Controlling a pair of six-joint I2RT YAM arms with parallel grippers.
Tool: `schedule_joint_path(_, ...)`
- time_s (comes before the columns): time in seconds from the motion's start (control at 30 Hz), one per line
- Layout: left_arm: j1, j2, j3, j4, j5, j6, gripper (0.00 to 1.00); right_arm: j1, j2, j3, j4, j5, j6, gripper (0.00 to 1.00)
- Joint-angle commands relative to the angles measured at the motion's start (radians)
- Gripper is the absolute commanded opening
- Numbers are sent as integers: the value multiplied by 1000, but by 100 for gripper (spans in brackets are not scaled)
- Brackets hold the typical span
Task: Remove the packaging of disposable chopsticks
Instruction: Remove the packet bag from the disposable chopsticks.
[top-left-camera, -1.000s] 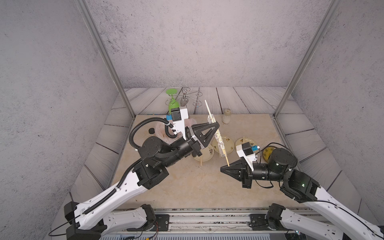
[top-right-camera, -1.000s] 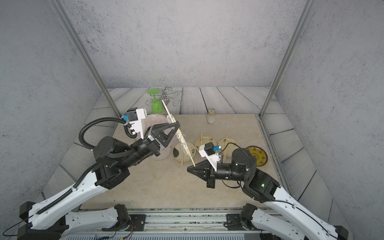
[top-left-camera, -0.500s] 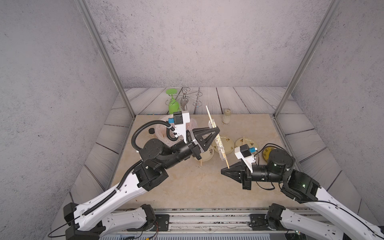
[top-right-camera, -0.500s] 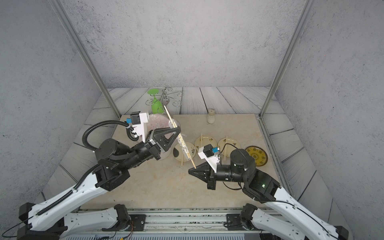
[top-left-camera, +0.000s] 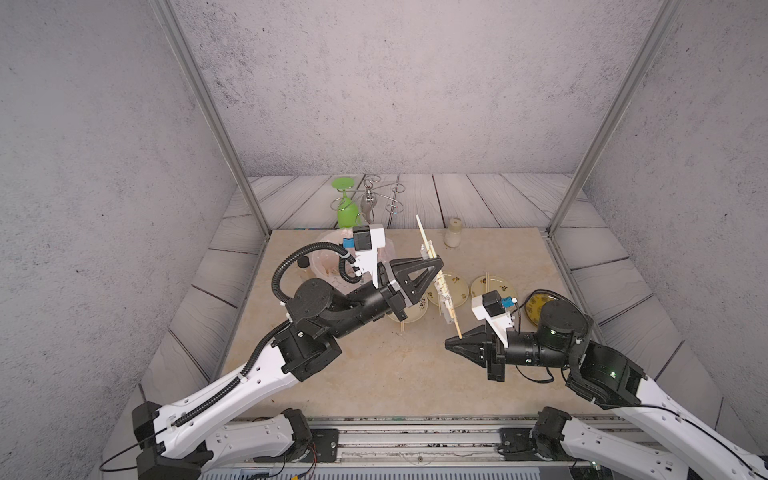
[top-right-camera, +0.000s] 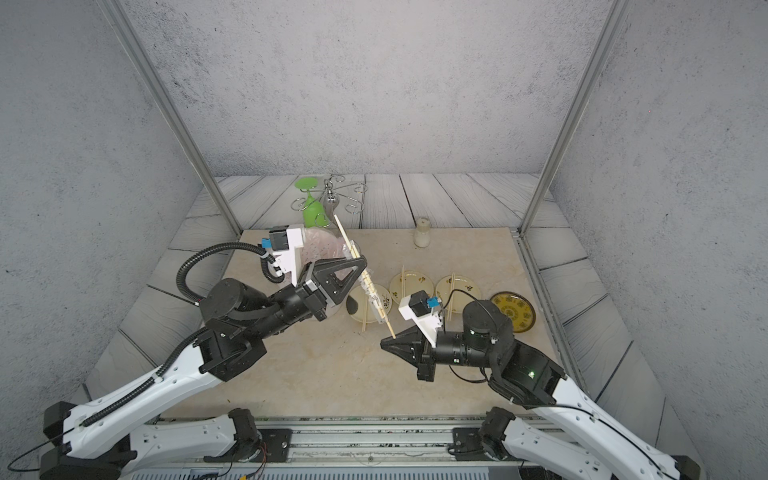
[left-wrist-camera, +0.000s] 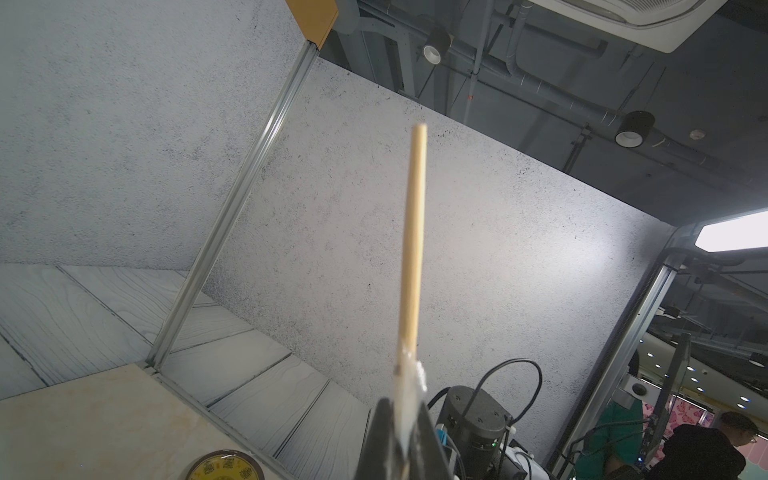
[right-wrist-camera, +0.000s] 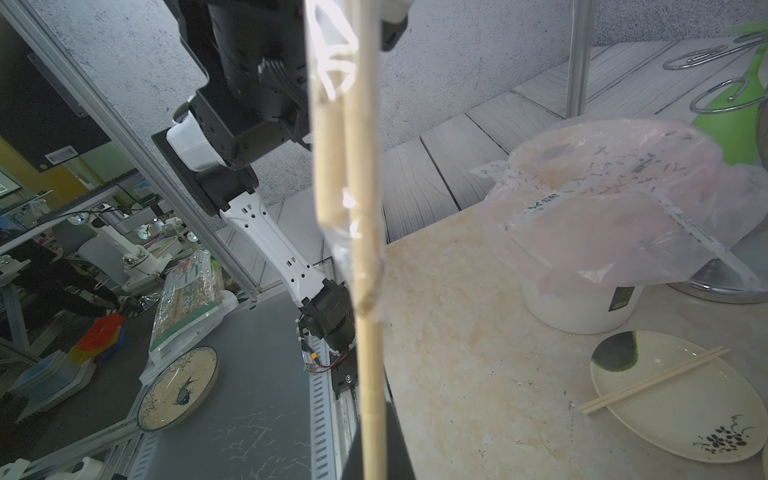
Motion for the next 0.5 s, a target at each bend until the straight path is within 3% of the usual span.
schedule_joint_path(0.0, -75, 98, -129, -420, 250, -42, 0, -16, -39, 91, 444, 100, -8, 0)
schedule_joint_path(0.47, -87, 84, -157, -426, 253, -47, 0, -21, -45, 89, 429, 133, -33, 0)
